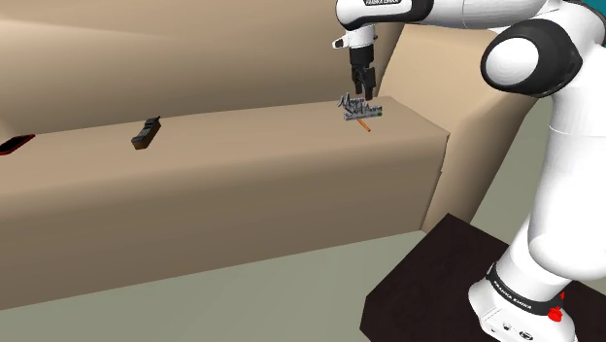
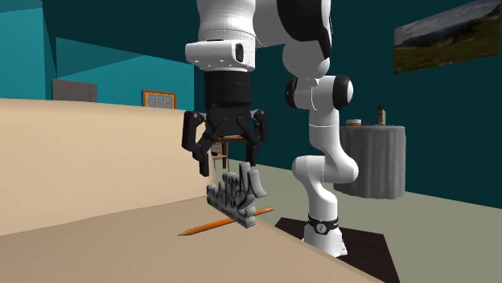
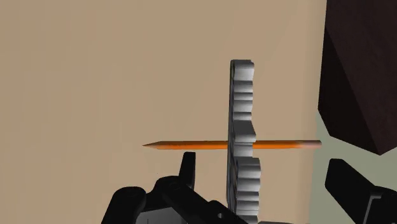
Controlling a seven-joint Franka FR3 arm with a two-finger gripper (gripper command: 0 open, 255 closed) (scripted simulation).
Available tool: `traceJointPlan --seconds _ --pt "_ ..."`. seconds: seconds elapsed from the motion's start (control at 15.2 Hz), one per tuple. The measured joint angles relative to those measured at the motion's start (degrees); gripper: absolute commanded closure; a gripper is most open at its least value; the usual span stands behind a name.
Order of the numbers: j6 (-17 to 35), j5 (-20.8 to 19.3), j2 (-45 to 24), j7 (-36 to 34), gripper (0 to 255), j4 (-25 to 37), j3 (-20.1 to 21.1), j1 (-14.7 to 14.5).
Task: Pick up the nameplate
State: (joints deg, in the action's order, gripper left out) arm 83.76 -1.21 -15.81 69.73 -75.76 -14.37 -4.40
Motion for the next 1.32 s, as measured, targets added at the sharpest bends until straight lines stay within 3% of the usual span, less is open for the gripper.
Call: traceJointPlan --seconds 0.46,0.53,1.32 --pt "4.74 0.01 -0.09 0.28 0 -4.86 0.27 -0.24" --pt "5.03 0.00 -0.03 0.29 255 -5.18 0.27 -0.24" --pt "4.28 0.03 -0.14 0.34 255 -4.30 0.26 -0.21"
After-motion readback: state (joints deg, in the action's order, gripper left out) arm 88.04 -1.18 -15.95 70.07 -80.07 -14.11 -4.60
